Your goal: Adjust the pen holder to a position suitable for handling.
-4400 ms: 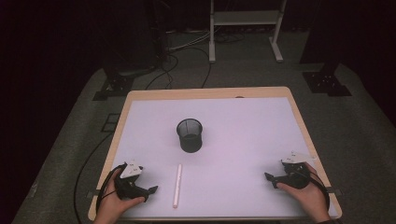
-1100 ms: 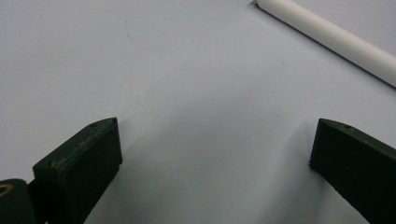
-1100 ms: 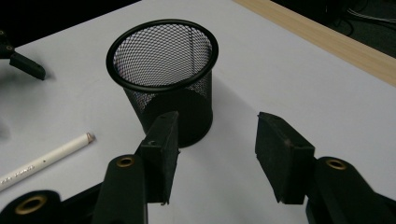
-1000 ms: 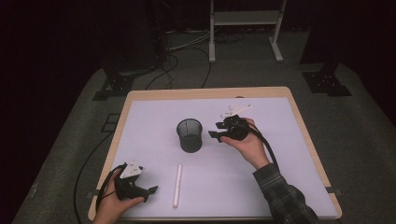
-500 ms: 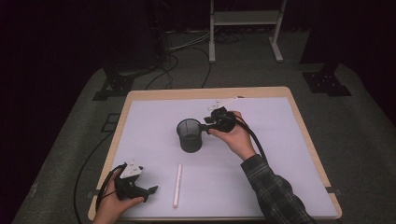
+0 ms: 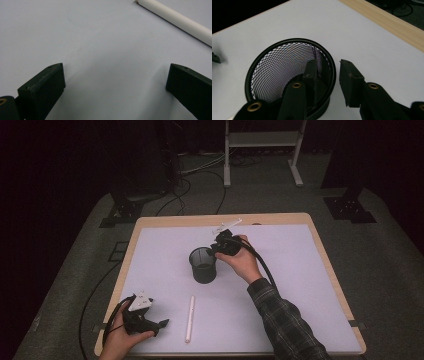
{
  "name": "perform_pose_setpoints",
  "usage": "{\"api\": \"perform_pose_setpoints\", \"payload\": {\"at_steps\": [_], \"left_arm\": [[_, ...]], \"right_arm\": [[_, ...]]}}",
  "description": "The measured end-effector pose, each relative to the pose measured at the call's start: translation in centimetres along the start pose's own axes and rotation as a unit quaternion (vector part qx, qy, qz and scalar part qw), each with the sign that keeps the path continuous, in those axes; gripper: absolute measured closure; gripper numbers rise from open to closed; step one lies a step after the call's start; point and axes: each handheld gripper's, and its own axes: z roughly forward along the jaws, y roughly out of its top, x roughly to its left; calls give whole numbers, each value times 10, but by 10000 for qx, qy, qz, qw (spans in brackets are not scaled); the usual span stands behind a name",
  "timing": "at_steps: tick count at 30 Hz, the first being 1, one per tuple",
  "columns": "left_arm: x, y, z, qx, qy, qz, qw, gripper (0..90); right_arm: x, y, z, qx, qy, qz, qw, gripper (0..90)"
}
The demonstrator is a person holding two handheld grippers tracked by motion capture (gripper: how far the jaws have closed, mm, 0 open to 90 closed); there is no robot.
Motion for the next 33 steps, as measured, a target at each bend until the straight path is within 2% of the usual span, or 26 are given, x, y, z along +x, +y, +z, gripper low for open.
{"api": "perform_pose_setpoints", "payload": {"at_steps": [14,27,33], "left_arm": [[0,0,0,1,4,10,10000,13],[0,0,0,0,5,10,10000,13],[0,0,0,1,2,1,10000,13]], "right_arm": [[-2,-1,19,270,60,107,9996,752],[-1,1,18,363,101,186,9991,793],[3,1,10,325,181,219,9991,803]]}}
